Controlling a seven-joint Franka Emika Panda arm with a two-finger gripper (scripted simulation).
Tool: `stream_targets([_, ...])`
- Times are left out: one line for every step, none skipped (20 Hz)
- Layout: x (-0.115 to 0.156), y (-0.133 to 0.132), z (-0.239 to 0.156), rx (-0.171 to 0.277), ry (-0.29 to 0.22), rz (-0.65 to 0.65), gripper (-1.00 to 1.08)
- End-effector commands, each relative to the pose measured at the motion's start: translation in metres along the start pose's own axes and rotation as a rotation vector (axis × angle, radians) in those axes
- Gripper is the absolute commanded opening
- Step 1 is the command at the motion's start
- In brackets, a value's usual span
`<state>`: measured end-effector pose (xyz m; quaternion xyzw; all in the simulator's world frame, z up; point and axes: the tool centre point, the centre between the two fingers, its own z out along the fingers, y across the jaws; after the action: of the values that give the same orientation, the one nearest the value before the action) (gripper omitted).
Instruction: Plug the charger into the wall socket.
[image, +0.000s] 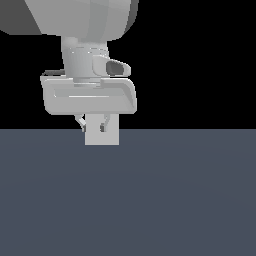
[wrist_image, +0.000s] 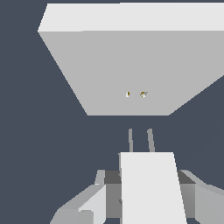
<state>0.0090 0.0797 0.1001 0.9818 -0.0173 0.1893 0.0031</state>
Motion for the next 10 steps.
stream_targets([0.005,0.0,0.002,0.0,0.0,0.0,-1.0])
stream_targets([0.008,0.0,0.003,0.001,0.0,0.001,-1.0])
stream_targets([0.011,0.0,0.004,0.001,0.0,0.001,-1.0])
stream_targets([0.014,0.0,0.005,0.001,0.0,0.001,-1.0])
stream_targets([0.018,0.0,0.007,0.001,0.0,0.001,-1.0])
stream_targets([0.022,0.0,0.009,0.001,0.0,0.001,-1.0])
stream_targets([0.026,0.0,0.01,0.001,0.0,0.001,-1.0])
stream_targets([0.029,0.0,0.011,0.001,0.0,0.001,-1.0])
stream_targets([0.032,0.0,0.012,0.001,0.0,0.001,-1.0])
stream_targets([0.034,0.0,0.013,0.001,0.0,0.001,-1.0])
